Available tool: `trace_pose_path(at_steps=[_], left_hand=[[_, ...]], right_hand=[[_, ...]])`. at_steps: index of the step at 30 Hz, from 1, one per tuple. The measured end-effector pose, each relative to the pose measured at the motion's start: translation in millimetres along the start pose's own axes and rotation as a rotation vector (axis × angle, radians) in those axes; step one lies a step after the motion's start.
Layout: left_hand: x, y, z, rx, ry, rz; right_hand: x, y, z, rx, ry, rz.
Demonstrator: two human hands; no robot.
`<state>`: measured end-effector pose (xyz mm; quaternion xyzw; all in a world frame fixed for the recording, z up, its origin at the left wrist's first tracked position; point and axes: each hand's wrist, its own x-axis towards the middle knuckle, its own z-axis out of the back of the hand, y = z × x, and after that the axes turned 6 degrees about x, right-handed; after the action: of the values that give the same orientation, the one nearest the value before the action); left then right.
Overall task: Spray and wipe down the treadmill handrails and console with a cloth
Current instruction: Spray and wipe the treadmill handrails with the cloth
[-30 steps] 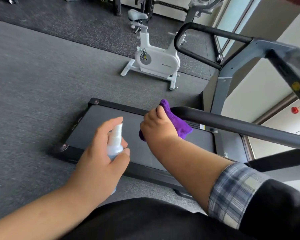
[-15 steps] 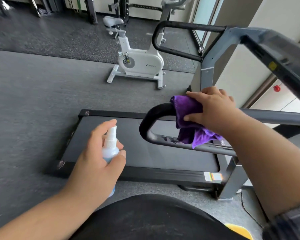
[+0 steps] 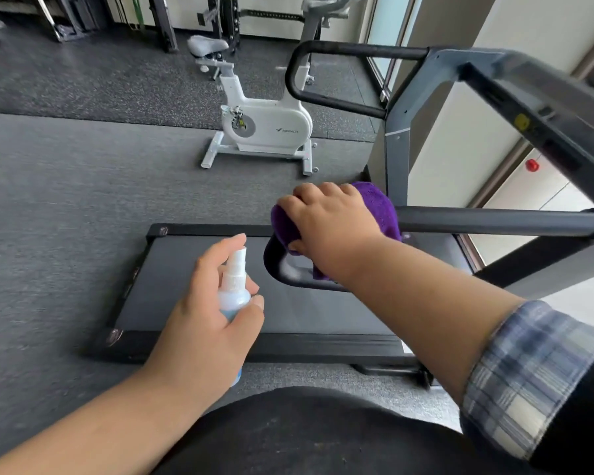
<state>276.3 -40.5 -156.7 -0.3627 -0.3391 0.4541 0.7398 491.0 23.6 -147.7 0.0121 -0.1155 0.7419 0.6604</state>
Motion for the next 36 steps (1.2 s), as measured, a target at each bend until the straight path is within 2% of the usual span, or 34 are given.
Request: trace_pose_path(at_steps=[7, 12, 17, 21, 26, 31, 36], left_hand=[[0, 5, 0, 0.020, -0.014, -0.018], [-5, 13, 10, 0.035, -0.048, 0.016], [-1, 11, 11, 0.016, -0.053, 0.004], [10, 8, 0, 0.035, -0.032, -0.034], [14, 9, 2, 0.054, -0.036, -0.060], [4, 22, 6, 0.050, -0.034, -0.012], [6, 17, -2, 0.056, 0.012, -0.001]], right_hand=[[-27, -51, 8, 0.029, 0.047, -0.123], [-18, -32, 9, -0.042, 0.063, -0.207], [1, -7, 2, -0.133, 0.064, -0.158], [-5, -18, 4, -0.064, 0.027, -0.118], [-28, -51, 1, -0.048, -0.024, -0.192], [-19, -37, 1, -0.064, 0.001, -0.215], [1, -13, 4, -0.053, 0.017, -0.072]])
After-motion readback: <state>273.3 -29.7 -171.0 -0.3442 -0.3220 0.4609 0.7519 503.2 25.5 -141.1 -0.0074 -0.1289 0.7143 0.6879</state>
